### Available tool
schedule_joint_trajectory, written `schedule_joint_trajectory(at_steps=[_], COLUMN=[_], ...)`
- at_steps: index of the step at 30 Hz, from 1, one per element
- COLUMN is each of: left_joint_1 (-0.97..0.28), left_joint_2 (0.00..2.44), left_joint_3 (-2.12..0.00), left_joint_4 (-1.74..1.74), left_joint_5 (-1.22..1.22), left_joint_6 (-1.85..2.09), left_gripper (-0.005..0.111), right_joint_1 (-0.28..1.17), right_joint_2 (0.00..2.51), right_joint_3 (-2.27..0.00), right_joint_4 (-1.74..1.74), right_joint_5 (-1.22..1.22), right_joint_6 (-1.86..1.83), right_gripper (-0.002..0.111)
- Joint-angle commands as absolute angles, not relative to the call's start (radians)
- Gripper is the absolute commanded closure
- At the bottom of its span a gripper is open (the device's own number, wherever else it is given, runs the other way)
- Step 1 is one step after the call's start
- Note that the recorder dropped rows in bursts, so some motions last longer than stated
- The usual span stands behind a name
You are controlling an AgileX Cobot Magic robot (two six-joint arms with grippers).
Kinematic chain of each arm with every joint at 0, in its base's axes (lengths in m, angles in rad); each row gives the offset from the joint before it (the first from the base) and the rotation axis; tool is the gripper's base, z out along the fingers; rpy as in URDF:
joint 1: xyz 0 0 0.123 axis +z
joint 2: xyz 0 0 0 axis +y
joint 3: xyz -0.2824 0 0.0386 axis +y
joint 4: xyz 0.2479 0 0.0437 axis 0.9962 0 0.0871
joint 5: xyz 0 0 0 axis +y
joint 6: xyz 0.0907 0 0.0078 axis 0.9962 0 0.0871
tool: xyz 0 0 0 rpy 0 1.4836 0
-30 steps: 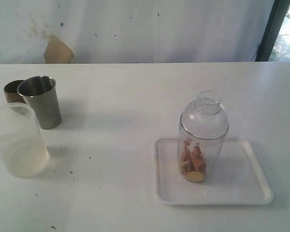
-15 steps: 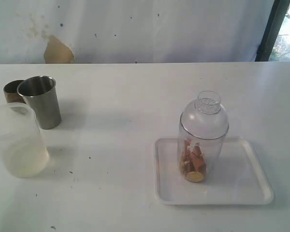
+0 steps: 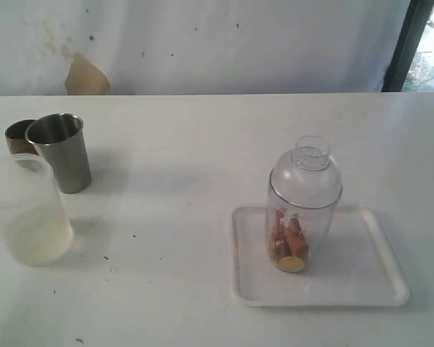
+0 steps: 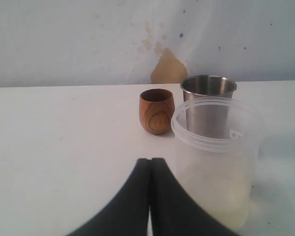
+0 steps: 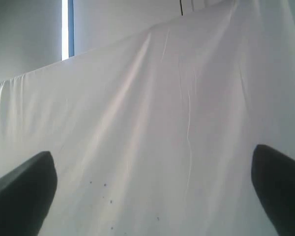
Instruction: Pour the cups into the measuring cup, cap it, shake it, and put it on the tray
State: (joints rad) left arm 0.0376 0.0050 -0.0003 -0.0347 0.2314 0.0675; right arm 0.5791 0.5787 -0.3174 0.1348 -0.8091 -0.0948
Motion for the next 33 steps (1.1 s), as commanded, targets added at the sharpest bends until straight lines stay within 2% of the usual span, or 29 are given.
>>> schedule_joint_trajectory(at_steps=[1, 17, 21, 24, 29, 33], left_joint_1=[0.037, 0.037, 0.037, 0.037, 0.037, 0.037], left_joint_2=[0.0, 0.0, 0.0, 0.0, 0.0, 0.0], left_joint_3=[0.0, 0.0, 0.0, 0.0, 0.0, 0.0], left_joint_4=[-0.015, -0.015, -0.015, -0.015, -0.015, -0.015], left_joint_5=[0.205, 0.202, 0.202, 0.202, 0.202, 0.202], left_joint_6=[0.053, 0.053, 0.053, 0.053, 0.053, 0.053], left_gripper=[0.107, 0.107, 0.107, 0.107, 0.107, 0.107], right_joint_1=[0.574, 0.574, 0.574, 0.567, 0.462, 0.325], right_joint_2=[0.573, 0.549, 0.414, 0.267, 0.099, 0.0], right_joint_3=[-0.318, -0.292, -0.229, -0.198, -0.178, -0.156], right_joint_4=[0.138, 0.183, 0.227, 0.233, 0.238, 0.232], right_joint_5=[-0.807, -0.809, -0.762, -0.621, -0.433, -0.349], right_joint_6=[-0.101, -0.101, -0.211, -0.313, -0.429, -0.512], right_gripper=[0.004, 0.004, 0.004, 0.004, 0.004, 0.004])
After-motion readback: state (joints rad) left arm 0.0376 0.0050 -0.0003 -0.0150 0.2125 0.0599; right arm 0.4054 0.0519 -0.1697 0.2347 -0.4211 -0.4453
